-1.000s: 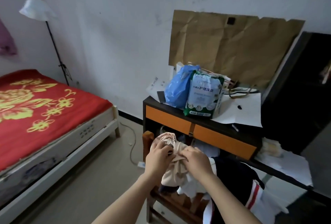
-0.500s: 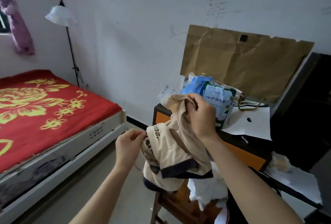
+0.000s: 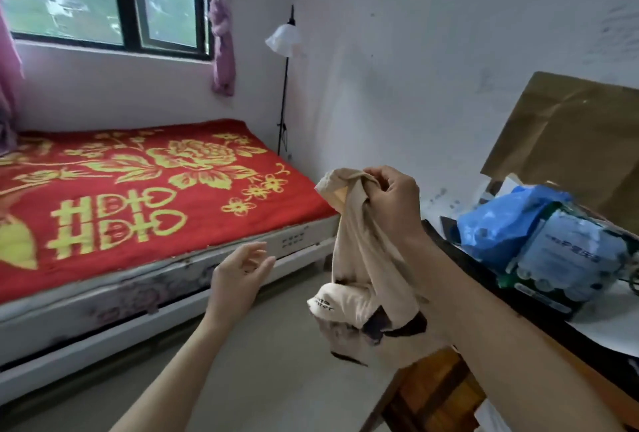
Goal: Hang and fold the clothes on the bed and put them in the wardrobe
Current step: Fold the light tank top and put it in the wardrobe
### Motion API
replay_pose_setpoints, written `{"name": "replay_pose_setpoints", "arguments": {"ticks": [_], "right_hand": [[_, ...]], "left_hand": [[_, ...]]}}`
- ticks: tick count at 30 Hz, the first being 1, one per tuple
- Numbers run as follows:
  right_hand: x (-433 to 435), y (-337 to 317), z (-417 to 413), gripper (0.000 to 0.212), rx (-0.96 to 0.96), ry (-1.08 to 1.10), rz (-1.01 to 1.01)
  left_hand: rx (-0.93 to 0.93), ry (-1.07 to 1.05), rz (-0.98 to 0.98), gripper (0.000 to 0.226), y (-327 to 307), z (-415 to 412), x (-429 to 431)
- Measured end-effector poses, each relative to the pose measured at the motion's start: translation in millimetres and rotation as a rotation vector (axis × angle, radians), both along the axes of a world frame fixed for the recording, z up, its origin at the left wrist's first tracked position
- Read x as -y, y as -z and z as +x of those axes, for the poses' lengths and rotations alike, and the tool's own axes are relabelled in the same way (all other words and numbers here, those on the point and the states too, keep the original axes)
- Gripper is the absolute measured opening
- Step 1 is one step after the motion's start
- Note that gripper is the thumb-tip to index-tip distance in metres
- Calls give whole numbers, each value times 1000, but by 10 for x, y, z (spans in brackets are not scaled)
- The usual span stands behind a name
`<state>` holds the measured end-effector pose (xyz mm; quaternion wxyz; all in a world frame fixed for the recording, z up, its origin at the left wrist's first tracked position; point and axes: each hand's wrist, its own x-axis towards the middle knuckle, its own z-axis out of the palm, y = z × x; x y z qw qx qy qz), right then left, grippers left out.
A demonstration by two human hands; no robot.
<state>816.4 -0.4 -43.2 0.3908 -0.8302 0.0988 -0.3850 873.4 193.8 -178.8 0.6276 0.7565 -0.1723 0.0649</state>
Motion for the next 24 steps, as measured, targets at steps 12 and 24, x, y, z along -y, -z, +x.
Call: {"name": "replay_pose_setpoints", "arguments": {"ticks": [12,24], "right_hand": [[-671,-62,819,15,25,-318,20],[-392,57,1195,14,125,-398,136]], "left_hand": [[-73,303,-59,81,126,-23,-413],[141,-470,249,29,260,310,-355]]}}
